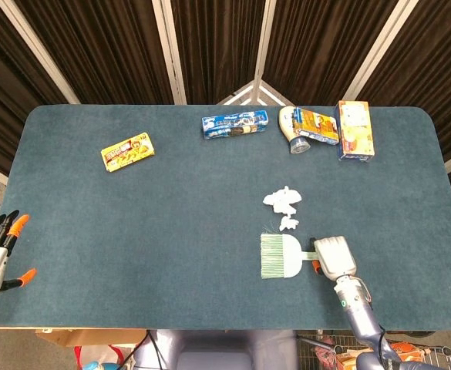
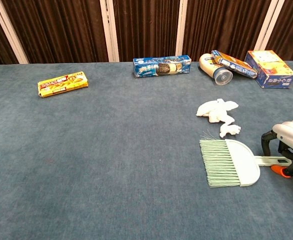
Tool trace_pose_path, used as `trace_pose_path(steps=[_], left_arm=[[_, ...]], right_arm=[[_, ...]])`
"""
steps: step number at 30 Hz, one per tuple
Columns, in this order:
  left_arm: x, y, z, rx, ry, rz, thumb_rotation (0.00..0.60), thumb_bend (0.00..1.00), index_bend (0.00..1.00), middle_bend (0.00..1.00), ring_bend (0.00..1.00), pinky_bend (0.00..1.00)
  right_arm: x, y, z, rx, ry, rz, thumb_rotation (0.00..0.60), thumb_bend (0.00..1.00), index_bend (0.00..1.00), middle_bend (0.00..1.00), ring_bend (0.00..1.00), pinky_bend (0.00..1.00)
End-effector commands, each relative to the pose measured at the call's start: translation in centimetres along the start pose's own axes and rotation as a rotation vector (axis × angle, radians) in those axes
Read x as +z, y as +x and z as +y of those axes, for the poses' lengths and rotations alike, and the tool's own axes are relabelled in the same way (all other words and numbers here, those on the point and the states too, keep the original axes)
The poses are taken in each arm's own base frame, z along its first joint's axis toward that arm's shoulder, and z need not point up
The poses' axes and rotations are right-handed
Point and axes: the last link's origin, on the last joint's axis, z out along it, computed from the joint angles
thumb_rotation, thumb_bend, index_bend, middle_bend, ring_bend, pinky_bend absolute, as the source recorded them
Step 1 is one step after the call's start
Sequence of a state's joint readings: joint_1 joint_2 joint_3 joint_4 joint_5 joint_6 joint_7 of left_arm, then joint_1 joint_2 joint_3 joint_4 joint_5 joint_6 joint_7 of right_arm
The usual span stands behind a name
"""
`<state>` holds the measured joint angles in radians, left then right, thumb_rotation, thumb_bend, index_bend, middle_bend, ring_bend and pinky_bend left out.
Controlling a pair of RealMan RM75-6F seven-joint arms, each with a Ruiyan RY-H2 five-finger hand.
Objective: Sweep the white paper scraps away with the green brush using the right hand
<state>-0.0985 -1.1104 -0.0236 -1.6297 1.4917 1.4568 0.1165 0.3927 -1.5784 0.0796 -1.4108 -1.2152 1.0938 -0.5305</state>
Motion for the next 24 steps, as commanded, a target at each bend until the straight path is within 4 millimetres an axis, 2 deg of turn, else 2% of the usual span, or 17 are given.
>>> trace_pose_path(steps=[1,6,17,24], left_arm=[[0.0,0.0,0.0,0.000,0.000,0.001,0.600,0.00,0.00,0.00,0.00,0.00],[0.0,0.0,0.0,-0.001,0.001,-0.002,0.600,0.00,0.00,0.00,0.00,0.00],[0.0,0.0,0.0,0.000,0.005,-0.003,0.600,0.00,0.00,0.00,0.00,0.00],[0.0,0.0,0.0,-0.001,0.006,-0.004,0.600,0.00,0.00,0.00,0.00,0.00]], right_arm=[[-0.1,0.2,0.0,0.002,0.004,0.005,0.600,0.48,0.74,0.93,0.99,0.98],[0.0,1.4,0.1,-0.008,0.016,0.036,0.600,0.50,0.77,0.93,0.99,0.98],[0.4,6.3,0.8,-0.052,0.010,0.117,0.600,0.55,0.77,0.93,0.99,0.98],[1.0,8.6,0.6,-0.078,-0.001,0.133,0.600,0.59,0.79,0.93,0.99,0.98]])
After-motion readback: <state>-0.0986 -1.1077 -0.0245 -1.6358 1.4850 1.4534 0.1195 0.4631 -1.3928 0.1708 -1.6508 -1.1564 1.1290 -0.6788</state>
